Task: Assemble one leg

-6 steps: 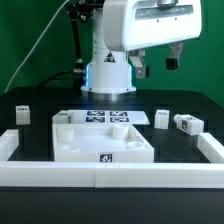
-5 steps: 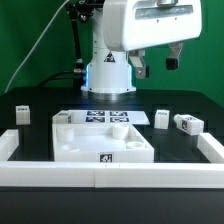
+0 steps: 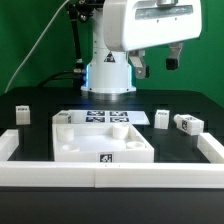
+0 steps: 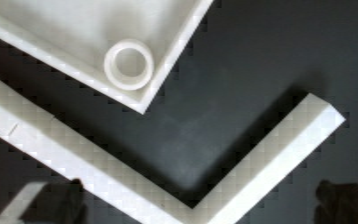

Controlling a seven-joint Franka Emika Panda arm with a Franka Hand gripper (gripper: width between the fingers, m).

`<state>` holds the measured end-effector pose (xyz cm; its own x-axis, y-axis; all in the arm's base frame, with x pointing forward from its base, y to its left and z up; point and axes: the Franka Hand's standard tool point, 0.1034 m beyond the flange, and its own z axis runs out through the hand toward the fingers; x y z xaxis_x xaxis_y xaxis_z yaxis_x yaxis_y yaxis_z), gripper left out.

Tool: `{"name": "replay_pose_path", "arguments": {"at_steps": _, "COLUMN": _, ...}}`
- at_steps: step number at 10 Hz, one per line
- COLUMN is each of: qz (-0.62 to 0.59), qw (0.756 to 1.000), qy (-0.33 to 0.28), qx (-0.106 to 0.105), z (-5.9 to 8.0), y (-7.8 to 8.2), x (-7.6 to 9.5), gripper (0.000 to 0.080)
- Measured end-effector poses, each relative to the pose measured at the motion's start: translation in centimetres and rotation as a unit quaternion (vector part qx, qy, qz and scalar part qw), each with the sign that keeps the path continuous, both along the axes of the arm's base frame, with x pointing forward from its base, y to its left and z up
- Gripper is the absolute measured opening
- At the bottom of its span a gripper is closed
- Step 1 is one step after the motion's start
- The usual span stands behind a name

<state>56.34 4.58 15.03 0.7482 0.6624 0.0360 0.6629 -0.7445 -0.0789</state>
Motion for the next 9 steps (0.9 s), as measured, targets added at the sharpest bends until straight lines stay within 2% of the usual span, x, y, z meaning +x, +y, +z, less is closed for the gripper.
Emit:
{"name": "replay_pose_path", "arguments": {"at_steps": 2, "qz": 0.051, "qw": 0.999, "qy": -0.016, "qx": -0.003, "z": -0.5, "y": -0.2, "x": -0.4, "gripper": 0.0649}}
{"name": "replay_pose_path", "arguments": {"at_steps": 4, "qz": 0.136, "qw": 0.990, "qy": -0.015, "qx": -0.010, "z": -2.0, "y": -1.2, "x": -2.2, "gripper": 0.0649}}
{"name": "replay_pose_path", "arguments": {"at_steps": 6, "qz": 0.209, "qw": 0.977, "qy": -0.004, "qx": -0.039, "z": -3.7, "y": -2.3, "x": -2.9, "gripper": 0.0649}}
{"name": "replay_pose_path", "arguments": {"at_steps": 7, "qz": 0.209, "qw": 0.977, "qy": 0.001, "qx": -0.043, "z": -4.2, "y": -2.9, "x": -3.1, "gripper": 0.0649}}
{"name": "replay_pose_path", "arguments": {"at_steps": 9, "qz": 0.207, "qw": 0.977, "qy": 0.001, "qx": -0.042, "z": -4.2, "y": -2.9, "x": -3.1, "gripper": 0.0649}}
